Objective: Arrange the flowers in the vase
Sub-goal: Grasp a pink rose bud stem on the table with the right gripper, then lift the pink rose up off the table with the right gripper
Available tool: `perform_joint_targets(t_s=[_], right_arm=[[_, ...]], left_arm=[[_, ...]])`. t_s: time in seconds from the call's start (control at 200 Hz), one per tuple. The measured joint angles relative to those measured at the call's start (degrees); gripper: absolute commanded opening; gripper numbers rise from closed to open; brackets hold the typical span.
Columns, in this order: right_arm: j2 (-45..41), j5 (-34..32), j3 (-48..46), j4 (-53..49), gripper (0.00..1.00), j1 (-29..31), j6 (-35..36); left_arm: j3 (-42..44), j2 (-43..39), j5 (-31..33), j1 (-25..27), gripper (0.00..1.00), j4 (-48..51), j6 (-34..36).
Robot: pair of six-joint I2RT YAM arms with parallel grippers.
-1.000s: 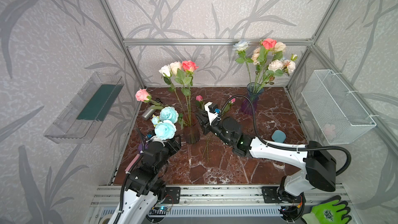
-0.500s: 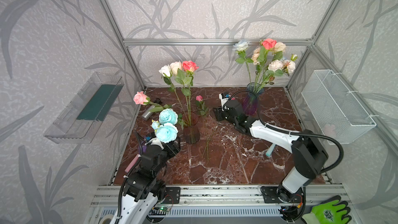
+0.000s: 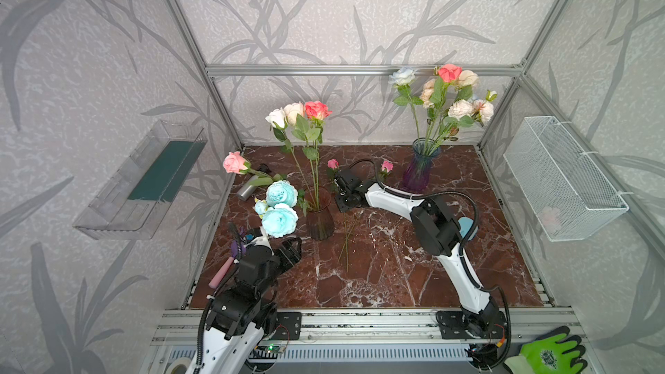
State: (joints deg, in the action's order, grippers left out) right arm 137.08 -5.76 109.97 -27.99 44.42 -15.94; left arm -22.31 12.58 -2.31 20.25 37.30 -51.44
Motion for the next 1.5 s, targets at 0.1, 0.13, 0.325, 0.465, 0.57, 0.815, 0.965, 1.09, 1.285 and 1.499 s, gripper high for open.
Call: perform_joint_targets(t_s=[0.1,0.13,0.325,0.465,0.57,0.815,0.965,1.09,1.285,1.499], right_arm=[[2.73,-1.79,5.14,-3.37,0.31,0.72,0.09],[3.39,-2.05,6.45,-4.35,0.25,0.81,-0.02],[4.11,-0.76,8.31,-6.62,0.12,0.28,-2.34],[-0.55,3.72,0.66,-3.48,0.06,-1.38,-5.25],[-5.64,7.21,-6.4,0.74,0.05,-2.73,-7.82],[-18.4,11.08,-17.94,13.62,0.03,-4.02,-11.93],[-25.09,12.87,-26.75,23.06,0.02,-4.35,-14.19],[-31.63,13.73,-38.49,32.39,0.02,-5.46,-15.89],[-39.8,13.33,-49.44,40.74,0.02,-7.41,-17.33],[-48.15,12.26,-53.96,46.84,0.02,-8.0,-17.46]], left_arm=[[0.0,0.37,-0.39,0.0,0.79,-0.04,0.0],[0.0,0.42,-0.44,0.0,0.79,-0.07,0.02],[-0.02,1.05,-0.61,0.0,0.79,-0.66,0.37],[-0.11,2.08,-0.61,0.0,0.79,-0.92,0.5],[-0.15,2.54,-0.59,0.0,0.79,-0.96,0.61],[-0.42,3.06,-0.55,0.0,0.79,-1.44,0.9],[-1.31,4.59,-0.57,0.0,0.79,-2.91,0.94],[-1.33,6.8,-0.66,0.0,0.79,-4.94,0.92],[-0.98,9.6,-1.29,0.0,0.79,-9.2,0.39],[0.0,11.32,-2.1,0.0,0.79,-12.26,0.11]])
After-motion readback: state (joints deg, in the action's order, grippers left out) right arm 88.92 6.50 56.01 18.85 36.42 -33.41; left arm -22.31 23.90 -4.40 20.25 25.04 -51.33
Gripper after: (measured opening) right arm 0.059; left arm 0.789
